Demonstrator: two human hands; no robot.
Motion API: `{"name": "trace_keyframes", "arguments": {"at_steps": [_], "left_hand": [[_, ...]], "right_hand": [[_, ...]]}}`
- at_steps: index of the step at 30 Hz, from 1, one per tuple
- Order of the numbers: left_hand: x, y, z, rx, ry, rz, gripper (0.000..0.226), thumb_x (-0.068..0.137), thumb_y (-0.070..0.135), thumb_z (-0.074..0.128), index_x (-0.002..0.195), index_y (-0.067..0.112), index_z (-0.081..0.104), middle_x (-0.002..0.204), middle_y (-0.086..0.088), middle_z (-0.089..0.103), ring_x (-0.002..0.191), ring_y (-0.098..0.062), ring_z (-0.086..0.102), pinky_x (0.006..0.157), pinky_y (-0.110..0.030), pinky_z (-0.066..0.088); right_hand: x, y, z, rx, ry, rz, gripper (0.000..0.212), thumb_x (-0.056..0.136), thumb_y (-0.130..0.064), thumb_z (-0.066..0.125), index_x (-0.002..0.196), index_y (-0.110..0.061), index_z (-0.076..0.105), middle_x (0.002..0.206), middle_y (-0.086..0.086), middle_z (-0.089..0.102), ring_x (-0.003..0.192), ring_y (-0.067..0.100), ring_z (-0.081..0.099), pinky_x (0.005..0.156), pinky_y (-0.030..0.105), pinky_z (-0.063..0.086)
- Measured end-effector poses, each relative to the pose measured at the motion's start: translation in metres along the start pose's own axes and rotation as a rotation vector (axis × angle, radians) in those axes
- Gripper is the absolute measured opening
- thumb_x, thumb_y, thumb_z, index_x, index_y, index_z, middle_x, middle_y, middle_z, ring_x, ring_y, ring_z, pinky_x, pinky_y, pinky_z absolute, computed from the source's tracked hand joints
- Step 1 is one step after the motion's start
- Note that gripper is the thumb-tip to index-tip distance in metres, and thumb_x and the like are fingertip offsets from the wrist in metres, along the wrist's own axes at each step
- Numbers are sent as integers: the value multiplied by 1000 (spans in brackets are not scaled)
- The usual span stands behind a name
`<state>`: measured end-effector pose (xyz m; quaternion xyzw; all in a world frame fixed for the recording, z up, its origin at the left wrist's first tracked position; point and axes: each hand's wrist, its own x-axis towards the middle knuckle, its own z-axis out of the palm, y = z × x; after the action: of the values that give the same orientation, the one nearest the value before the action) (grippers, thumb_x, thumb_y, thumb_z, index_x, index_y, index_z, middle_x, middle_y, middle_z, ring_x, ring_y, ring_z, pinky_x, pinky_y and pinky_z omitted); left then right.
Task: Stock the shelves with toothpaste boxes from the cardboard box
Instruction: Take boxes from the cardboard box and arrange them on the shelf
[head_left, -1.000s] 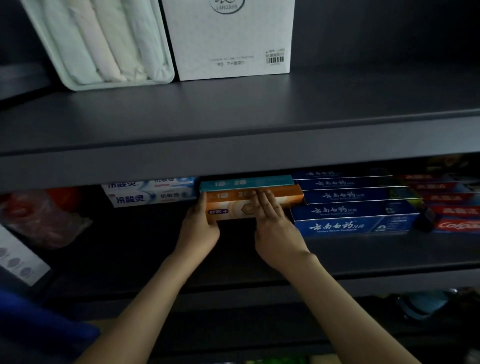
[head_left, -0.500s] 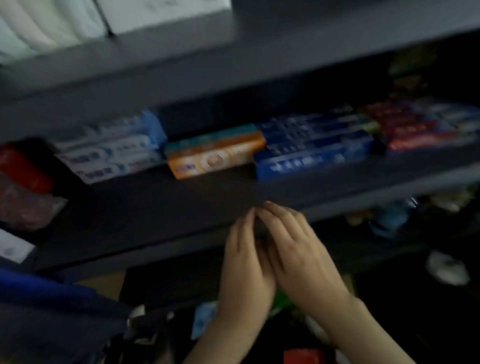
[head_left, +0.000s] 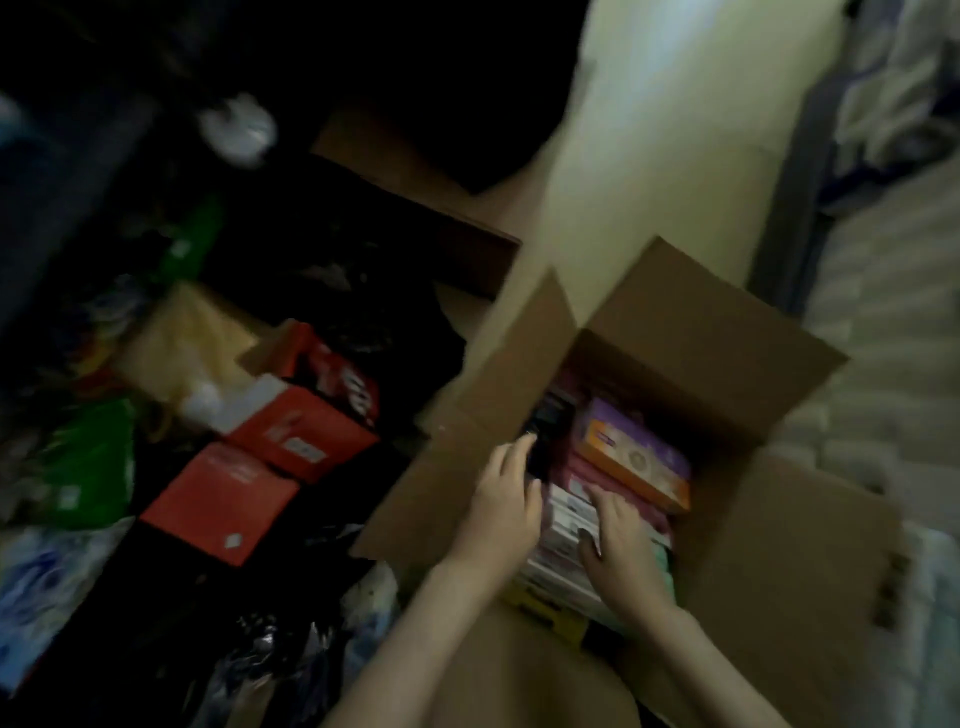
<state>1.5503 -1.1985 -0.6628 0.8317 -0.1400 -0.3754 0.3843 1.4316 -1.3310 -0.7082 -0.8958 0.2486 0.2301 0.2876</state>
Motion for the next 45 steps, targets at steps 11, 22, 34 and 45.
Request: {"name": "trace_keyframes", "arguments": {"at_steps": [11, 22, 34, 45], "left_hand": [[61, -57, 137, 338, -345, -155, 57, 97, 15, 43, 149, 25, 24, 152, -5, 22, 138, -24, 24, 112, -45, 32], [85, -45, 132, 250, -223, -173, 56, 99, 19, 41, 151, 22, 20, 155, -5, 17, 139, -24, 25, 111, -41, 32], [47, -42, 78, 76, -209, -216, 46, 102, 21, 39, 147, 22, 32, 147, -2, 32, 127, -16, 41, 98, -24, 34], [-63, 71, -91, -458, 318, -380, 44, 91, 42, 59, 123, 13, 51, 108, -2, 66, 89, -16, 63, 76, -30, 52]], "right_hand": [[64, 138, 37, 172, 87, 243, 61, 95, -25, 52, 148, -20, 22, 153, 2, 27, 143, 21, 20, 115, 40, 16], [118, 159, 35, -169, 42, 295, 73, 82, -27, 65, 141, -13, 26, 137, 17, 34, 127, 34, 32, 106, 42, 25], [113, 125, 9, -324, -202, 235, 70, 76, -49, 69, 135, -22, 41, 141, 10, 40, 132, 32, 31, 105, 44, 27], [-23, -103, -133, -232, 176, -439, 59, 77, -35, 71, 127, -17, 48, 125, 1, 53, 115, 23, 47, 96, 35, 26]]}}
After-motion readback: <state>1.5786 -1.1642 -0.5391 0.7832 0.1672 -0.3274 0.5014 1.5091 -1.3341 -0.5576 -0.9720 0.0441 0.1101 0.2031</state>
